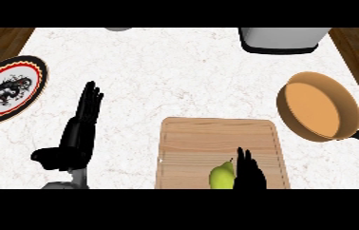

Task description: Pick the pear from the cutting board and place it in the pot

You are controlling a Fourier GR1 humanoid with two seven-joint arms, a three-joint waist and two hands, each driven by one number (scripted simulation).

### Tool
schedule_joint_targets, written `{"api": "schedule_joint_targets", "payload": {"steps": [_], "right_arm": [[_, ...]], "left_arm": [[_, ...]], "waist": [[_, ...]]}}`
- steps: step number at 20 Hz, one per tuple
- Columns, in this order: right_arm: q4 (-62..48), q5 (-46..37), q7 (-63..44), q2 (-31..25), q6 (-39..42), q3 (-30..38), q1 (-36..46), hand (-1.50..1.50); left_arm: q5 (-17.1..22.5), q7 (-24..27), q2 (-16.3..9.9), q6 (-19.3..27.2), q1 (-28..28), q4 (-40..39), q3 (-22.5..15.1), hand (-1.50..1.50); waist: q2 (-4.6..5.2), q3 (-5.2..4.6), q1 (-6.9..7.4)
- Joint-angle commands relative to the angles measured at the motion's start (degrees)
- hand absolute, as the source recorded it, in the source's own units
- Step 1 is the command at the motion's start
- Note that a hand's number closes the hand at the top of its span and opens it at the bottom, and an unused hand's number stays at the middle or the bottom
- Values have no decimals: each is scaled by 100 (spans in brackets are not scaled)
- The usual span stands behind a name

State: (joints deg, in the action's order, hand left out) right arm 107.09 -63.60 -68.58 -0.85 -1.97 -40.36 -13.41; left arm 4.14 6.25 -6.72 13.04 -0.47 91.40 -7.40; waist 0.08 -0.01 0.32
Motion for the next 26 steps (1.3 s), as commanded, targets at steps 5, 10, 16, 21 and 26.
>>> {"api": "schedule_joint_targets", "payload": {"steps": [5, 10, 16, 21, 26], "right_arm": [[-559, 325, -881, 81, -391, 291, 412, -150], [-929, -371, -526, 81, -422, 170, 479, 150], [-891, -732, -375, 81, -485, 251, 615, 150], [-1121, -801, -524, 82, -696, 14, 801, 150], [-686, -1150, 786, -100, 223, -574, 974, 150]], "left_arm": [[13, 325, 73, -127, 252, -56, 15, 0], [-235, 365, 259, 48, 231, -135, -137, 0], [-101, -61, 137, -86, -325, -255, 138, 0], [-39, 392, 164, -270, 162, -300, 194, 0], [-132, 130, 122, -243, 156, -4, 84, 0]], "waist": [[-3, 0, -3], [-12, -1, -29], [-10, 1, -57], [-8, 0, -27], [-19, -3, 1]]}}
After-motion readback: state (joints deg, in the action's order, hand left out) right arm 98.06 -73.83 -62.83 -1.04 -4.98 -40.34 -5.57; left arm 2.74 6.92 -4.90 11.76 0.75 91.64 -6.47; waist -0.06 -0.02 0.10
